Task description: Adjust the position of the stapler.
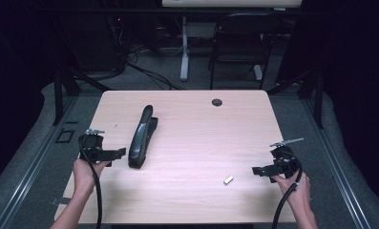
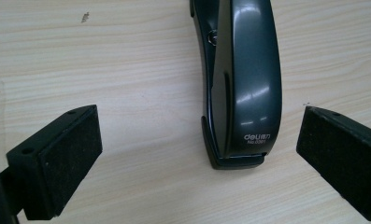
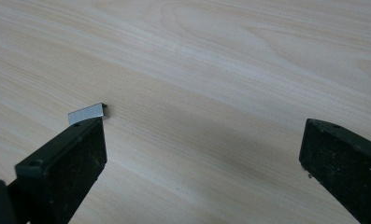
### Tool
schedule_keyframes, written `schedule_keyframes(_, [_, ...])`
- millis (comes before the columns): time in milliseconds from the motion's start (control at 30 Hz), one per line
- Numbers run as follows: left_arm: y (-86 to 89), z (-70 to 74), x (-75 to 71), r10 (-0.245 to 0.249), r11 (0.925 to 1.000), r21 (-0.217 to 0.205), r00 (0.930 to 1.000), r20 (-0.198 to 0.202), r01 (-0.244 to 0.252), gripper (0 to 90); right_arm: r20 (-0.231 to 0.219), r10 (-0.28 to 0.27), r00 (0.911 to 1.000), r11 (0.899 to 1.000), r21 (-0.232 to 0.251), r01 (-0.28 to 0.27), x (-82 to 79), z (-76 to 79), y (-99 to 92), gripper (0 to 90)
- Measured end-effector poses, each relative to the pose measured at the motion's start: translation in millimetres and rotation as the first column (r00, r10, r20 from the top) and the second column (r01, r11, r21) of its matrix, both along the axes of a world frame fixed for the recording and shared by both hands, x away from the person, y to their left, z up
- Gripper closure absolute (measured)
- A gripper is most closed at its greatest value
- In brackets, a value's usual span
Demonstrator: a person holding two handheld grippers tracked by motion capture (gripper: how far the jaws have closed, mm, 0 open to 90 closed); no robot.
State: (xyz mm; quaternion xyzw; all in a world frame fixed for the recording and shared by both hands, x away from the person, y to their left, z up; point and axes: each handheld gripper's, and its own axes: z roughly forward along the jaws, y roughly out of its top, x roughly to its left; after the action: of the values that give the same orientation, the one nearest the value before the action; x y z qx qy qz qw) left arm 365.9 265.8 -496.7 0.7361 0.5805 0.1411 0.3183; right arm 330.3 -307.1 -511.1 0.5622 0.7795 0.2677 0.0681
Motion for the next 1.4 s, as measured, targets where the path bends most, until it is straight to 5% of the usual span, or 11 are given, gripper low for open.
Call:
schedule_keyframes(1100, [-52.1,-25.0,36.4,-0.048,0.9988,0.011,0.9977,-0.048,0.048,0.4,-0.013,-0.003,0.9999,1.0,0.003,0.003,1.1,-1.9,0.7,1.3])
schedule_keyframes(1400, [-54.1,-33.8,40.2,-0.074,0.9965,0.034,0.995,-0.068,0.076,17.4,-0.022,0.003,0.9998,1.0,0.003,-0.003,1.5,-3.1,1.9,2.2])
